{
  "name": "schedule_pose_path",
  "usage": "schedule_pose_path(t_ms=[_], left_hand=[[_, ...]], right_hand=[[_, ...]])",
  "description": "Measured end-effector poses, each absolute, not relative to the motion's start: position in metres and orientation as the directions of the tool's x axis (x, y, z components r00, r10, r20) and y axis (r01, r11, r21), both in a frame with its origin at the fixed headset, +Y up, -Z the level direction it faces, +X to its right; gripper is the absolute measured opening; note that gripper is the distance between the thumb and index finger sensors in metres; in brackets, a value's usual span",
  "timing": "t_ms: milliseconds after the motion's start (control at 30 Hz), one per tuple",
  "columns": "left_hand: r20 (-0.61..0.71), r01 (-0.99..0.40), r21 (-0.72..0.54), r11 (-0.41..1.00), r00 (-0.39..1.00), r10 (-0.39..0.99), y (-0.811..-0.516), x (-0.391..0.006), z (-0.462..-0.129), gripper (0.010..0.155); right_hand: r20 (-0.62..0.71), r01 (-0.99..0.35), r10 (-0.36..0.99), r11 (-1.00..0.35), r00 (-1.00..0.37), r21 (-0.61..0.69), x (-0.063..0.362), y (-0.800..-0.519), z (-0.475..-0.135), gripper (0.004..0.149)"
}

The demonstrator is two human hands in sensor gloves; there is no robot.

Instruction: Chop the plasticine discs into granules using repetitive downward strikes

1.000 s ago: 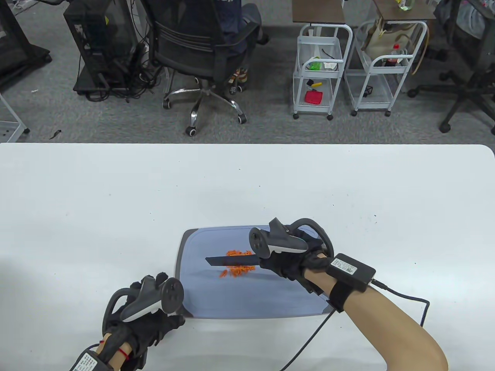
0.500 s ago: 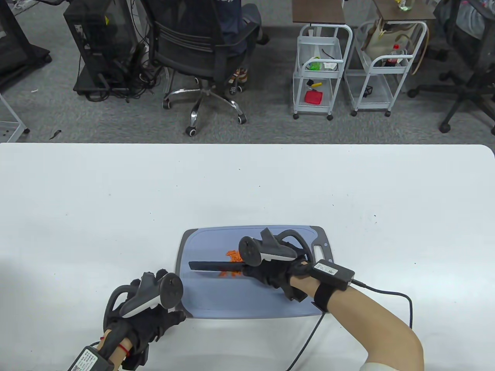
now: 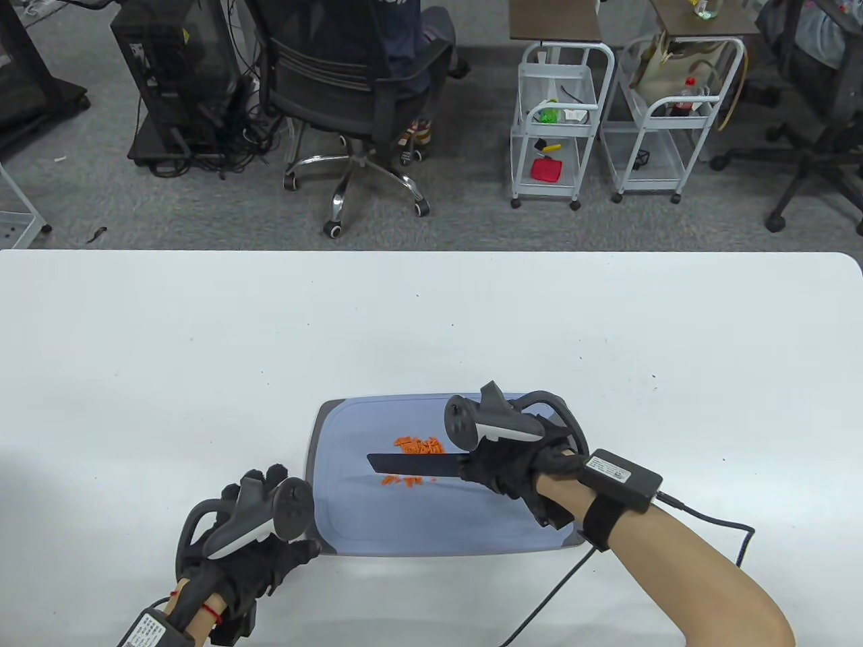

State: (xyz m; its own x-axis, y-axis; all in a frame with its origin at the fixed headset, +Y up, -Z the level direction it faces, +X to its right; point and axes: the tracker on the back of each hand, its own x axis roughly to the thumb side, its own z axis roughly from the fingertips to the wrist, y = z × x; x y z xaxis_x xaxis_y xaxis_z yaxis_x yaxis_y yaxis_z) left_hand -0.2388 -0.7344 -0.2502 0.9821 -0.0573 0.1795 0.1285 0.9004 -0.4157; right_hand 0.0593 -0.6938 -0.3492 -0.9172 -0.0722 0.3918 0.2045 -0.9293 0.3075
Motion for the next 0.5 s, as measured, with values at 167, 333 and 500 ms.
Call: schedule_pose_path(t_ms=[167, 333, 500], left_hand=[[0.176, 0.131, -0.410, 0.902, 0.982, -0.062, -0.734, -0.240, -0.249, 0.089], [0.176, 0.128, -0.423, 0.897, 0.983, -0.057, -0.734, -0.238, -0.249, 0.089], [0.194, 0.131, -0.437, 0.890, 0.980, -0.049, -0.736, -0.233, -0.250, 0.090]], right_hand=[[0.439, 0.233, -0.117, -0.947, -0.891, 0.221, 0.038, -0.705, -0.344, 0.058], [0.420, 0.184, -0.039, -0.933, -0.907, 0.309, 0.024, -0.736, -0.339, 0.060], [0.448, 0.128, -0.032, -0.974, -0.893, 0.186, -0.002, -0.743, -0.335, 0.061]])
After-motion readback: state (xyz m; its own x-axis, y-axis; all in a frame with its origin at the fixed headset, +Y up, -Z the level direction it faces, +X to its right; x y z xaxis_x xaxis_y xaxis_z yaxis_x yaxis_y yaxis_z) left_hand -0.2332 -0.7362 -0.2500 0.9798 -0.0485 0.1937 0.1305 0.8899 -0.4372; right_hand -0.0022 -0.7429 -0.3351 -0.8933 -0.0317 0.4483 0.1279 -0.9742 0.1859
